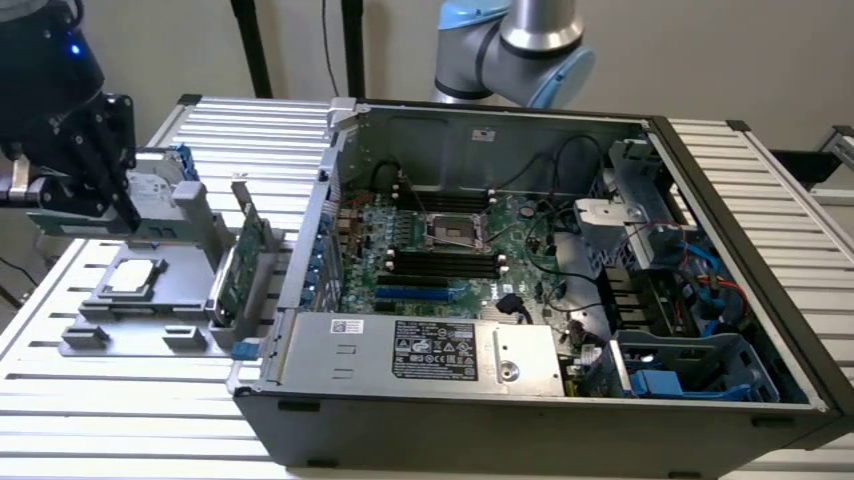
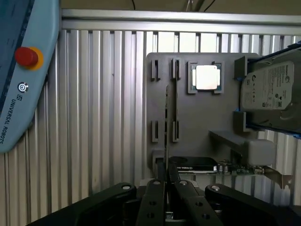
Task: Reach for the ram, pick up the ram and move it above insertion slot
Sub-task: 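Pick up the ram and move it above insertion slot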
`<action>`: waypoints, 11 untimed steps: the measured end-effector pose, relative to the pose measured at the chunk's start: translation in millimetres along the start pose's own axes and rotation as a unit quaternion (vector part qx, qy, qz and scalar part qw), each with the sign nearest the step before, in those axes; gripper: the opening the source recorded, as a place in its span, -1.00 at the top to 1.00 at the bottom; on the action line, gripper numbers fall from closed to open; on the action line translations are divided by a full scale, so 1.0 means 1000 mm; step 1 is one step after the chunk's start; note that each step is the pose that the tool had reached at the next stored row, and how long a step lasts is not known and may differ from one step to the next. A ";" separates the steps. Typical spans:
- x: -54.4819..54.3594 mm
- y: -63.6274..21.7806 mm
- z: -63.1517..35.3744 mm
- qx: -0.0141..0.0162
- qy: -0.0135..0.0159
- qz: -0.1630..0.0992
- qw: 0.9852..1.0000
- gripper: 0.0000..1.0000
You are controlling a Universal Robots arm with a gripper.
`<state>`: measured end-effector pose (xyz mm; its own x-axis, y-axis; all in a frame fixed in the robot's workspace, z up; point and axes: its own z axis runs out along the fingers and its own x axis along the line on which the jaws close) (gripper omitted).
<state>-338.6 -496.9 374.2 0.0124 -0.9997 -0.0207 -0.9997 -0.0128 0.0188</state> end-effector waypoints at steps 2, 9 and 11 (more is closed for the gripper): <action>0.000 -0.0065 -0.0084 -0.001 -0.001 -0.001 1.000 0.73; 0.000 -0.0347 -0.0165 -0.001 -0.016 -0.002 1.000 0.73; 0.000 -0.0436 -0.0173 -0.001 -0.022 -0.002 1.000 0.73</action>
<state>-294.7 -496.8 390.6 0.0159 -0.9977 -0.0654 -0.9996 -0.0173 0.0213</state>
